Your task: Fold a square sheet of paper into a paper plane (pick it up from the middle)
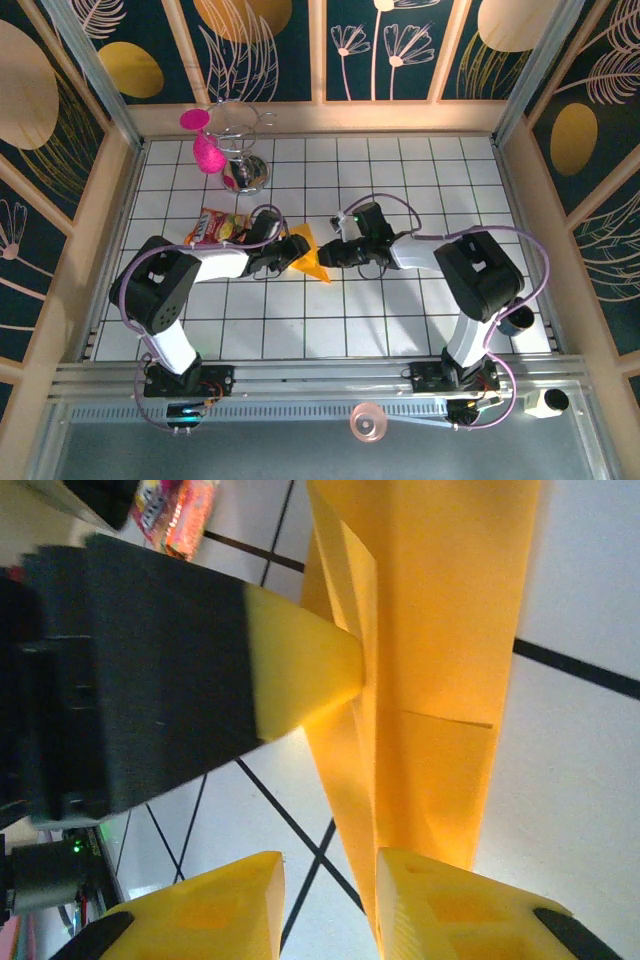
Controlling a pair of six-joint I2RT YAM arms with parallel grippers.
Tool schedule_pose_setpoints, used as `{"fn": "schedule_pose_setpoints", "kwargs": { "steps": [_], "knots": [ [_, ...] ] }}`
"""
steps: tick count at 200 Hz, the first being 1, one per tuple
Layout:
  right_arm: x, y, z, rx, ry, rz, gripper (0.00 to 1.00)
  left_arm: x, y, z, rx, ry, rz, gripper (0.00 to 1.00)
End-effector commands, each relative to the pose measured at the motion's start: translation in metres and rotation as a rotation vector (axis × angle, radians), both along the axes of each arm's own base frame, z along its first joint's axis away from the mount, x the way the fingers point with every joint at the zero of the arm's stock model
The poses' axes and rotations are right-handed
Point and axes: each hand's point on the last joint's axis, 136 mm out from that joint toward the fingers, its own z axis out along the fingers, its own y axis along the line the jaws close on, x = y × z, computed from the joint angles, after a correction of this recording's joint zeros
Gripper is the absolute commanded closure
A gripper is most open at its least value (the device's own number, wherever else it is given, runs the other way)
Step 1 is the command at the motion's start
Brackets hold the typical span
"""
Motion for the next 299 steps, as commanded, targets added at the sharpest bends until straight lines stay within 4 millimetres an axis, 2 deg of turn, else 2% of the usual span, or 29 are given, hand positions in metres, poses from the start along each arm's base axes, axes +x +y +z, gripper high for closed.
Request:
{"fn": "schedule_pose_setpoints", "kwargs": {
  "steps": [1, 55, 116, 152, 251, 299],
  "knots": [
    [-0.002, -0.012, -0.010, -0.068, -0.014, -0.023, 0.68, -0.043, 0.049, -0.066, 0.243, 0.214, 0.051, 0.52],
    [-0.007, 0.000, -0.025, -0.154, -0.060, 0.018, 0.67, -0.056, 0.059, -0.081, 0.299, 0.267, 0.045, 0.48],
    [-0.006, 0.003, -0.034, -0.166, -0.060, 0.034, 0.76, -0.060, 0.060, -0.087, 0.315, 0.289, 0.032, 0.47],
    [-0.009, 0.002, -0.039, -0.175, -0.062, 0.052, 0.77, -0.058, 0.058, -0.086, 0.310, 0.287, 0.031, 0.47],
    [-0.014, 0.000, -0.045, -0.151, -0.038, 0.069, 0.92, -0.055, 0.055, -0.079, 0.295, 0.275, 0.029, 0.47],
    [-0.017, -0.002, -0.048, -0.114, 0.014, 0.067, 1.00, -0.043, 0.046, -0.062, 0.266, 0.230, 0.018, 0.46]
  ]
}}
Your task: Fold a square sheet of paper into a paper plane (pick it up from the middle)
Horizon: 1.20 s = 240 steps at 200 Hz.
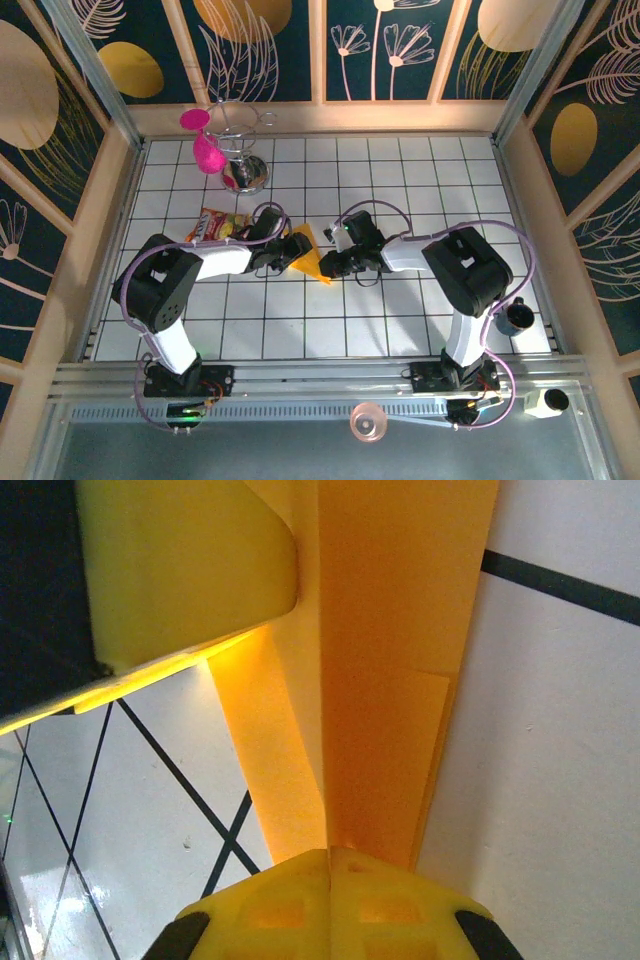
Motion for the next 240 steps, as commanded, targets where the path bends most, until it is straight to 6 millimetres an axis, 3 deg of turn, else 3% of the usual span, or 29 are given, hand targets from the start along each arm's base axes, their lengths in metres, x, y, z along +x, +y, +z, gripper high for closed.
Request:
{"fn": "schedule_pose_setpoints", "kwargs": {
  "steps": [1, 35, 69, 82, 86, 100, 119, 163, 198, 240],
  "knots": [
    [-0.005, -0.004, -0.008, 0.022, 0.045, 0.005, 1.00, -0.044, 0.048, -0.061, 0.235, 0.202, 0.019, 0.46],
    [-0.008, -0.005, -0.006, 0.084, 0.103, 0.004, 1.00, -0.019, 0.033, -0.028, 0.202, 0.110, -0.006, 0.45],
    [-0.010, -0.007, -0.009, 0.099, 0.166, 0.000, 1.00, 0.013, 0.014, 0.021, 0.149, -0.034, -0.031, 0.43],
    [-0.011, -0.009, -0.013, 0.087, 0.189, -0.010, 1.00, 0.017, 0.014, 0.029, 0.145, -0.065, -0.027, 0.43],
    [-0.010, -0.010, -0.013, 0.085, 0.194, -0.015, 1.00, 0.021, 0.012, 0.045, 0.126, -0.106, -0.022, 0.43],
    [-0.010, -0.013, -0.016, 0.083, 0.221, -0.028, 1.00, 0.031, 0.011, 0.069, 0.094, -0.185, -0.003, 0.42],
    [-0.009, -0.015, -0.018, 0.081, 0.237, -0.042, 1.00, 0.032, 0.014, 0.088, 0.060, -0.267, 0.017, 0.40],
    [-0.006, -0.017, -0.020, 0.086, 0.260, -0.056, 1.00, 0.016, 0.003, 0.095, -0.087, -0.336, -0.034, 0.44],
    [-0.007, -0.018, -0.021, 0.088, 0.265, -0.058, 1.00, 0.001, -0.016, 0.082, -0.223, -0.305, -0.105, 0.56],
    [-0.006, -0.017, -0.021, 0.088, 0.267, -0.058, 1.00, -0.002, -0.029, 0.067, -0.283, -0.264, -0.147, 0.73]
  ]
}}
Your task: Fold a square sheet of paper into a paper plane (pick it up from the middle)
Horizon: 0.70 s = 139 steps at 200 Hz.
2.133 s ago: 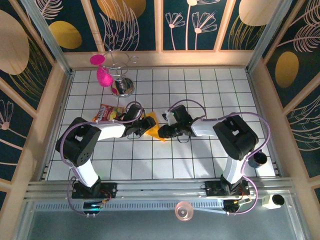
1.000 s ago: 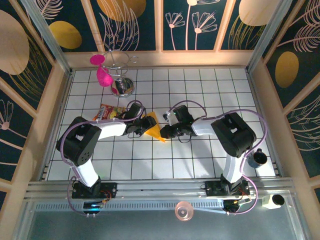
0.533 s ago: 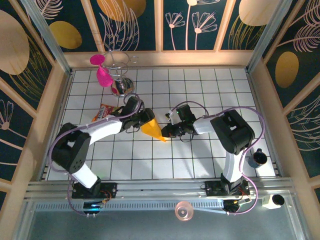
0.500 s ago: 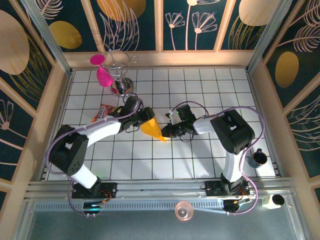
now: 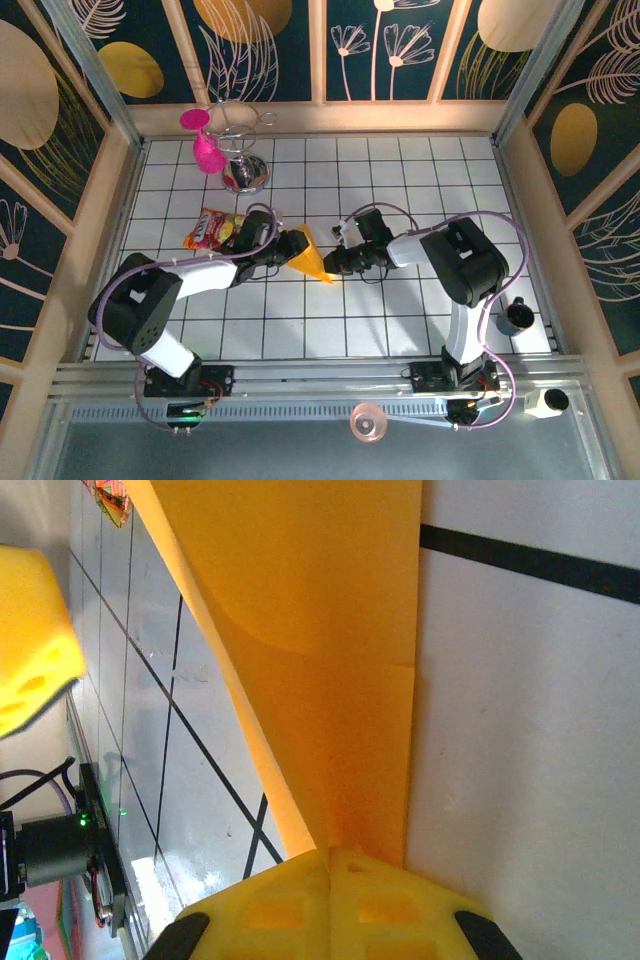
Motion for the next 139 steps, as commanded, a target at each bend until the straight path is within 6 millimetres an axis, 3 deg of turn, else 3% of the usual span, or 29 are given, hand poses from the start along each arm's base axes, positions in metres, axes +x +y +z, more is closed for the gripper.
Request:
{"fn": "schedule_pose_setpoints", "kwargs": {
  "steps": [1, 50, 68, 73, 139],
  "knots": [
    [-0.008, -0.010, -0.021, -0.057, 0.083, -0.020, 1.00, 0.002, -0.015, 0.012, -0.093, -0.037, -0.054, 0.74],
    [-0.009, -0.010, -0.021, -0.057, 0.092, -0.021, 1.00, 0.000, -0.017, -0.013, -0.062, 0.003, -0.076, 0.82],
    [-0.010, -0.011, -0.022, -0.062, 0.100, -0.020, 1.00, 0.001, -0.018, -0.011, -0.061, -0.009, -0.084, 0.84],
    [-0.010, -0.011, -0.022, -0.062, 0.101, -0.019, 1.00, 0.001, -0.017, -0.022, -0.045, 0.011, -0.085, 0.84],
    [-0.012, -0.012, -0.024, -0.067, 0.108, -0.022, 1.00, 0.008, -0.021, -0.030, -0.015, 0.006, -0.104, 0.86]
  ]
}}
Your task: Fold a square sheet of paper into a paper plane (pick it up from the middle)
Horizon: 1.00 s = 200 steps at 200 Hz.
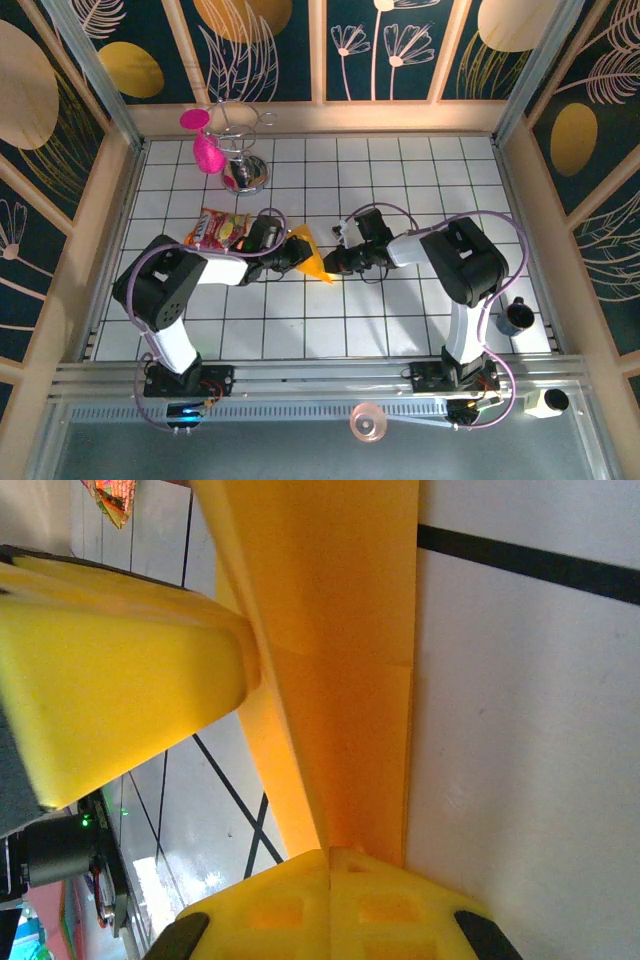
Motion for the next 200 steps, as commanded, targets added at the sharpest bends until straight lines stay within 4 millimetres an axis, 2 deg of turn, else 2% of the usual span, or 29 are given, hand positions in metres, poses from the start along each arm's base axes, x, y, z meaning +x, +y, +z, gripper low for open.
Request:
{"fn": "schedule_pose_setpoints", "kwargs": {
  "steps": [1, 122, 160, 165, 200],
  "knots": [
    [-0.012, -0.012, -0.024, -0.068, 0.104, -0.019, 1.00, 0.010, -0.007, 0.009, -0.011, -0.047, -0.029, 0.85],
    [-0.012, -0.012, -0.021, -0.068, 0.104, -0.018, 1.00, 0.014, -0.006, -0.002, 0.029, -0.024, -0.024, 0.87],
    [-0.010, -0.008, -0.007, -0.038, 0.084, -0.005, 0.94, 0.017, -0.008, 0.000, 0.031, -0.026, -0.030, 0.88],
    [-0.001, -0.014, -0.005, -0.033, 0.081, -0.032, 0.93, 0.017, -0.009, 0.000, 0.030, -0.025, -0.031, 0.88],
    [-0.001, -0.014, 0.008, -0.006, 0.066, -0.026, 0.87, 0.016, -0.009, -0.003, 0.033, -0.020, -0.032, 0.88]
  ]
}}
